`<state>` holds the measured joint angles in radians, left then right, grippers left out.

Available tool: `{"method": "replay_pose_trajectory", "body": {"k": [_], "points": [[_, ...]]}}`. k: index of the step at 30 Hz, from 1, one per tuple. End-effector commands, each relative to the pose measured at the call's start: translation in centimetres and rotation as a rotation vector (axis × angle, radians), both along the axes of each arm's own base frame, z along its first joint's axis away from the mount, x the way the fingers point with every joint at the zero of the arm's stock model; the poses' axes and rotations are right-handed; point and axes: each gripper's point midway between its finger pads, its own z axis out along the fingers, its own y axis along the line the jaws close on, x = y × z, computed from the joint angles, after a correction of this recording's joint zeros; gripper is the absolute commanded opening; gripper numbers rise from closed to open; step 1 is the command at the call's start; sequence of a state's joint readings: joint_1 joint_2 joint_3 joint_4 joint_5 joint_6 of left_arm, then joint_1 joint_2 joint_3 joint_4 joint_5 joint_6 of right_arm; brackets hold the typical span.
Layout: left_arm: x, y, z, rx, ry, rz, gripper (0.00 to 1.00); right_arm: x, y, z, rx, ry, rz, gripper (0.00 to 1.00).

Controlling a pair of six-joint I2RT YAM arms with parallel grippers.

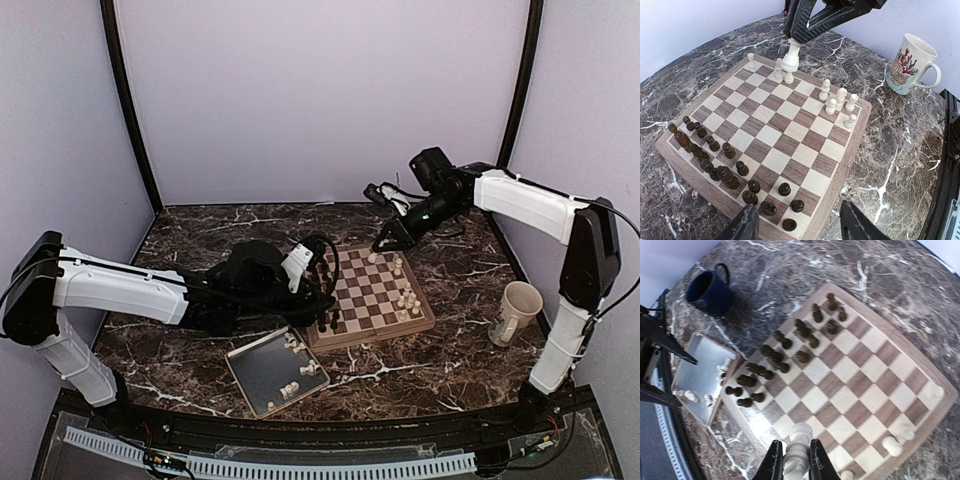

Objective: Set up the chess pieces on the board
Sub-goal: Place the king on e1.

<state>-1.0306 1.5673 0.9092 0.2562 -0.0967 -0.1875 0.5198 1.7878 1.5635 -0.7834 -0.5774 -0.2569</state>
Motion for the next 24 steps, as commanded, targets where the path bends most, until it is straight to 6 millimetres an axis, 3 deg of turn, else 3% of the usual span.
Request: {"method": "replay_pose_trajectory", "body": {"k": [1, 14, 24], "points": [[0.1, 0.0, 0.0, 0.004, 0.009, 0.017, 0.57, 2.8, -3.3, -0.8, -0.151, -0.157, -0.117, 0.1], [0.0, -0.1, -0.3, 0.005, 0.031, 0.019, 0.56, 3.5, -6.2, -5.7, -0.291, -0.088, -0.166, 0.09], [0.0, -0.2, -0.6, 0.01, 0.04, 0.017, 0.55, 3.7, -7.6, -7.9, -0.369, -0.072, -0.187, 0.08]]}}
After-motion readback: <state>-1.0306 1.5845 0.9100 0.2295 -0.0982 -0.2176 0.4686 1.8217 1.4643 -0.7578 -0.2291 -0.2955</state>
